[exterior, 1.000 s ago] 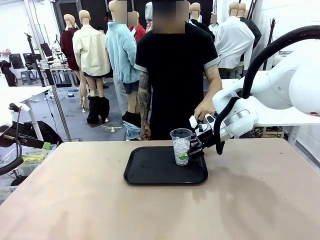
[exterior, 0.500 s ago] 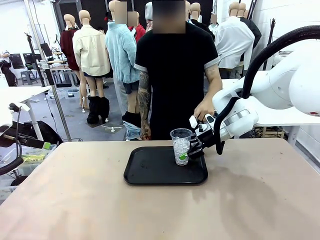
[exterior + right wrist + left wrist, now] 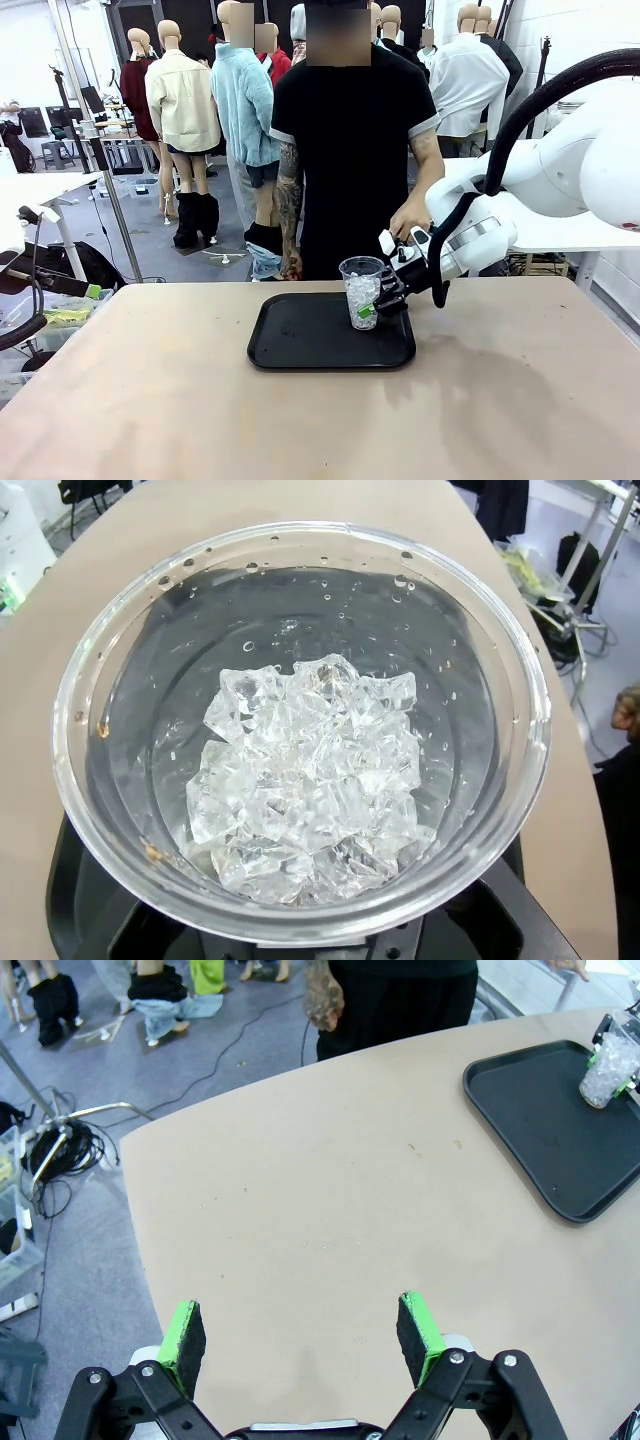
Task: Pour the drink into the iced cup.
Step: Open the gripper to release the iced cup you were holding.
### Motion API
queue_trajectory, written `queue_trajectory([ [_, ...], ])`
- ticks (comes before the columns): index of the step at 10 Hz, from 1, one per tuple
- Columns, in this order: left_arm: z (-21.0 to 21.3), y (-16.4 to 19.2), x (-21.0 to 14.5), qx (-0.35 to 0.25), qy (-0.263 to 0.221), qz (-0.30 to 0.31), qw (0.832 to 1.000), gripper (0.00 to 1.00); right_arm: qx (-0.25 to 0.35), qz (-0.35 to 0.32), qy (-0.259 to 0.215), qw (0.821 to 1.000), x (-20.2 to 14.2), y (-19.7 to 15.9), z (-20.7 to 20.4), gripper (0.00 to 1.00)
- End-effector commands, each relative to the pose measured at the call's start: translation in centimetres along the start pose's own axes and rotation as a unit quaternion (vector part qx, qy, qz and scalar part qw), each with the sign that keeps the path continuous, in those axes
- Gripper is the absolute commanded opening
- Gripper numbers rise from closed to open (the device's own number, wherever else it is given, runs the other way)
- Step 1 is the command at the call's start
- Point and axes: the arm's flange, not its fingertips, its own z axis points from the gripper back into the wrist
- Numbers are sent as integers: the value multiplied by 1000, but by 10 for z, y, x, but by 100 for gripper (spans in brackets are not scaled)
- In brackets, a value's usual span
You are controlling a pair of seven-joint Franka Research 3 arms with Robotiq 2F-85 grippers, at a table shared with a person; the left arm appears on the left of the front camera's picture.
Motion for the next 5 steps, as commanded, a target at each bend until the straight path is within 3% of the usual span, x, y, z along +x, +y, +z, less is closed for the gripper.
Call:
queue_trajectory([
  [1, -1, 0, -2, 7, -5, 2, 1000, 100, -18, 13, -2, 1000, 11, 18, 15, 58],
  [5, -1, 0, -2, 7, -5, 2, 1000, 100, -51, 33, 0, 998, 32, 28, 56, 58],
])
